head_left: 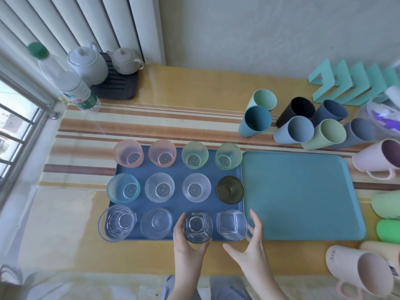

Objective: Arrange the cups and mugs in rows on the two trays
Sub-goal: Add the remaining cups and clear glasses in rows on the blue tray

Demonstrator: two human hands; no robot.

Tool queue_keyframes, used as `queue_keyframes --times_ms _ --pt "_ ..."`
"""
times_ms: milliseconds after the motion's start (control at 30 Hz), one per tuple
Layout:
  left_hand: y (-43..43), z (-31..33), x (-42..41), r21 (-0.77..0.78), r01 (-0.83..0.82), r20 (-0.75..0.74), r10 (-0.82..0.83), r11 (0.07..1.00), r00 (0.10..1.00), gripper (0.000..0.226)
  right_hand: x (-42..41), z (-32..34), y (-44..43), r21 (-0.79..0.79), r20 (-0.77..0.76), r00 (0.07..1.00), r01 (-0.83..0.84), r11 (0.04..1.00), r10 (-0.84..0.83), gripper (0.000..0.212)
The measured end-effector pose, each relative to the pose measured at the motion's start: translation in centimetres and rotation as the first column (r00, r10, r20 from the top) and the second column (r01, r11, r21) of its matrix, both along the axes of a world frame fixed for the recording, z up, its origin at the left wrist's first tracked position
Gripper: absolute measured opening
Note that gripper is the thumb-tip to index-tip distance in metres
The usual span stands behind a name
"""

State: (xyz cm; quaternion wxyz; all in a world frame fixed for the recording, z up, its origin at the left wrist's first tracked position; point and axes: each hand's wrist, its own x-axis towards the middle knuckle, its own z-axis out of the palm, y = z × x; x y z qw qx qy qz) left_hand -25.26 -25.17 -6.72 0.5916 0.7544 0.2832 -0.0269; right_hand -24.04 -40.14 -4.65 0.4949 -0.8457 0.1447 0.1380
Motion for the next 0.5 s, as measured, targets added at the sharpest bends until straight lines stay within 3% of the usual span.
queue_keyframes --times_ms 200,500 --pt "-0.6 0.3 0.4 0.013 -0.027 -0.008 0.027 1.0 1.0 0.083 1.3 -0.3 -0.6 -0.004 -0.045 0.995 -0.088 0.996 0.087 0.084" --pt "0.6 0.0 0.5 0.0 0.035 -0.022 -0.035 0.999 0.999 0.083 1.5 -0.2 -1.3 -0.032 -0.064 0.986 -0.154 0.988 0.152 0.082"
